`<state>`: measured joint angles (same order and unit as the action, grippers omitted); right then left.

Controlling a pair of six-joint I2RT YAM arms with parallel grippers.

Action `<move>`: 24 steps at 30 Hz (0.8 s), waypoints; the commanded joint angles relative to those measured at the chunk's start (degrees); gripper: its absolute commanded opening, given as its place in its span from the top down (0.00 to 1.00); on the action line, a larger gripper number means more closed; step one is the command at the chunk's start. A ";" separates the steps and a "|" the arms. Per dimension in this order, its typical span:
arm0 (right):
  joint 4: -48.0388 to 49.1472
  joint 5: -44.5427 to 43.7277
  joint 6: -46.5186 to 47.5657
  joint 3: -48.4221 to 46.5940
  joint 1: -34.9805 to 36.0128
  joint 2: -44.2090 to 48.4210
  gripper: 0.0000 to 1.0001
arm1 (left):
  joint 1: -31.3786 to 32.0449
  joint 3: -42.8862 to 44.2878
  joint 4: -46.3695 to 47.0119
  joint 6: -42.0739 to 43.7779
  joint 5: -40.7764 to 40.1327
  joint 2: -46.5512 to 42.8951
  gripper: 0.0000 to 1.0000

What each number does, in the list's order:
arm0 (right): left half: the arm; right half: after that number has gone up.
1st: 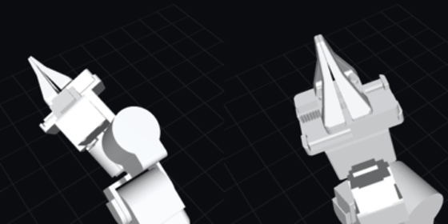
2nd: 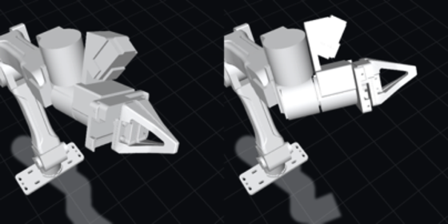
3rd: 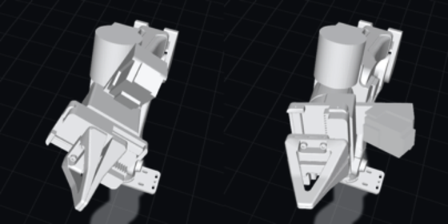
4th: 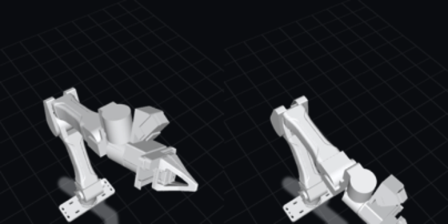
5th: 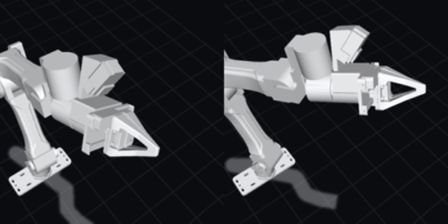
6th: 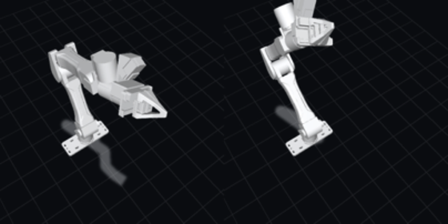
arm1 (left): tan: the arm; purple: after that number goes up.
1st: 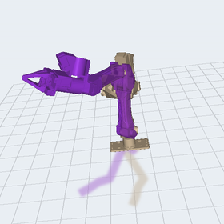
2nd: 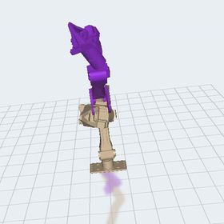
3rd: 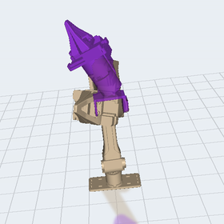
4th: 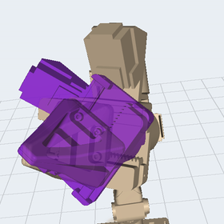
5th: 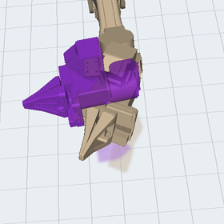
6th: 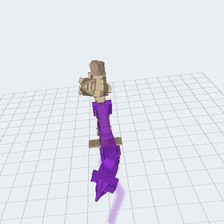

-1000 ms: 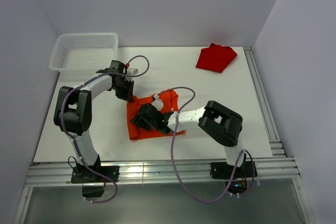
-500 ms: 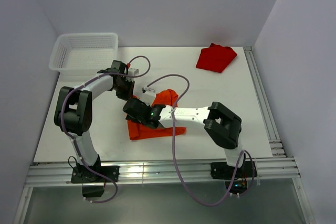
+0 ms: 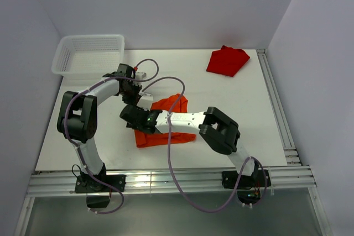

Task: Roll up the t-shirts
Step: Roll the tshirt

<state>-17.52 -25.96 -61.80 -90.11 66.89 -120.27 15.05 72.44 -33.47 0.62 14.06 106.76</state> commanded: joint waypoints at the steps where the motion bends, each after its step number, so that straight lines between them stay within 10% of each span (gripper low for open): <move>1: -4.61 -2.61 0.81 -4.37 0.34 -2.07 0.49 | 0.33 1.12 1.48 0.34 -1.23 -1.29 0.82; 24: -21.41 -5.07 -1.22 -13.69 0.78 -10.60 0.48 | -0.19 6.83 -1.59 1.57 1.32 -2.26 0.44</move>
<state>-33.06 -29.17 -62.13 -101.65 67.13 -128.31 15.03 75.81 -34.33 1.45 14.06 106.76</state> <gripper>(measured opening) 0.518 0.557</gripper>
